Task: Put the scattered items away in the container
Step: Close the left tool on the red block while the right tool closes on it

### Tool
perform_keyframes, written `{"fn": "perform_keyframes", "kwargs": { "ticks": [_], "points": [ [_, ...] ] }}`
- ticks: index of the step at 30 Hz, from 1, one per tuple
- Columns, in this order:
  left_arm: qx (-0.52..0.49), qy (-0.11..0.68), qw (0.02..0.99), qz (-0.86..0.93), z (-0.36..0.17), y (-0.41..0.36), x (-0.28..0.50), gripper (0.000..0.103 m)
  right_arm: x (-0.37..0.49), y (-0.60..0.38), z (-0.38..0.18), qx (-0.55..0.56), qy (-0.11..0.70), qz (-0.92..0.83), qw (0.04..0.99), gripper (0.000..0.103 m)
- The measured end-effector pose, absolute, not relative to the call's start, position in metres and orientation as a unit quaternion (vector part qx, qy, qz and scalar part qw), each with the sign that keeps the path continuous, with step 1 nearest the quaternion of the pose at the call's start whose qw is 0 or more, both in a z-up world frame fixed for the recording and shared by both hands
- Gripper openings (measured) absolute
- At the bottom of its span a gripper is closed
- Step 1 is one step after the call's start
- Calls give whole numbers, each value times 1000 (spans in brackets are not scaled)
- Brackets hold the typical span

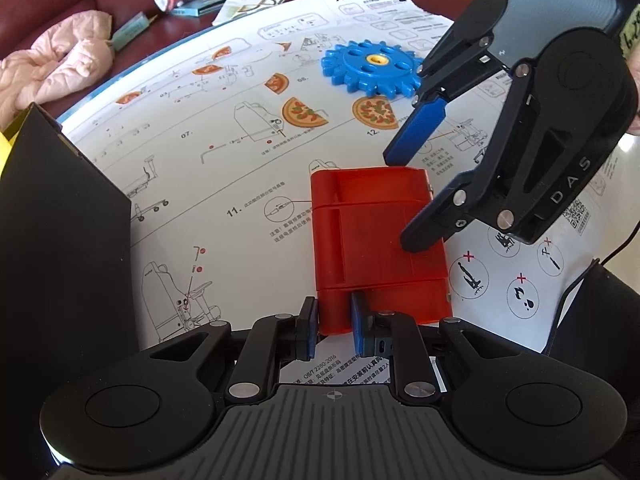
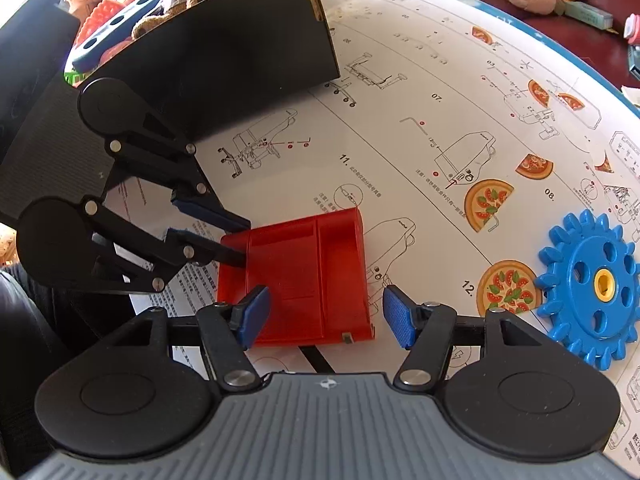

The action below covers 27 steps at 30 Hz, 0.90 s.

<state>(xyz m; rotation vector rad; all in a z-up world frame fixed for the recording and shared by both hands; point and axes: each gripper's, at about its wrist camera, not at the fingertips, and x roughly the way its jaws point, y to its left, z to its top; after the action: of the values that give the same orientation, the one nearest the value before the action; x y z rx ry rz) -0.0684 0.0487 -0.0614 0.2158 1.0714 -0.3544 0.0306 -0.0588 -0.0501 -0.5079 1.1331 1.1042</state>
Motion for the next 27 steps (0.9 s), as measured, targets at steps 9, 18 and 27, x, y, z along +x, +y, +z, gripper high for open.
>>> {"fn": "perform_keyframes", "kwargs": {
  "ticks": [9,18,27],
  "points": [
    [107,494,846,-169,-63,49,-73,13,20,-58,-60,-221,518,496,661,71],
    [108,503,843,-160,-61,54,-71,50,18,-71,-42,-192,500,505,677,42],
    [126,501,841,-161,-60,53,-75,58,10,-64,-26,-210,485,523,669,37]
  ]
}}
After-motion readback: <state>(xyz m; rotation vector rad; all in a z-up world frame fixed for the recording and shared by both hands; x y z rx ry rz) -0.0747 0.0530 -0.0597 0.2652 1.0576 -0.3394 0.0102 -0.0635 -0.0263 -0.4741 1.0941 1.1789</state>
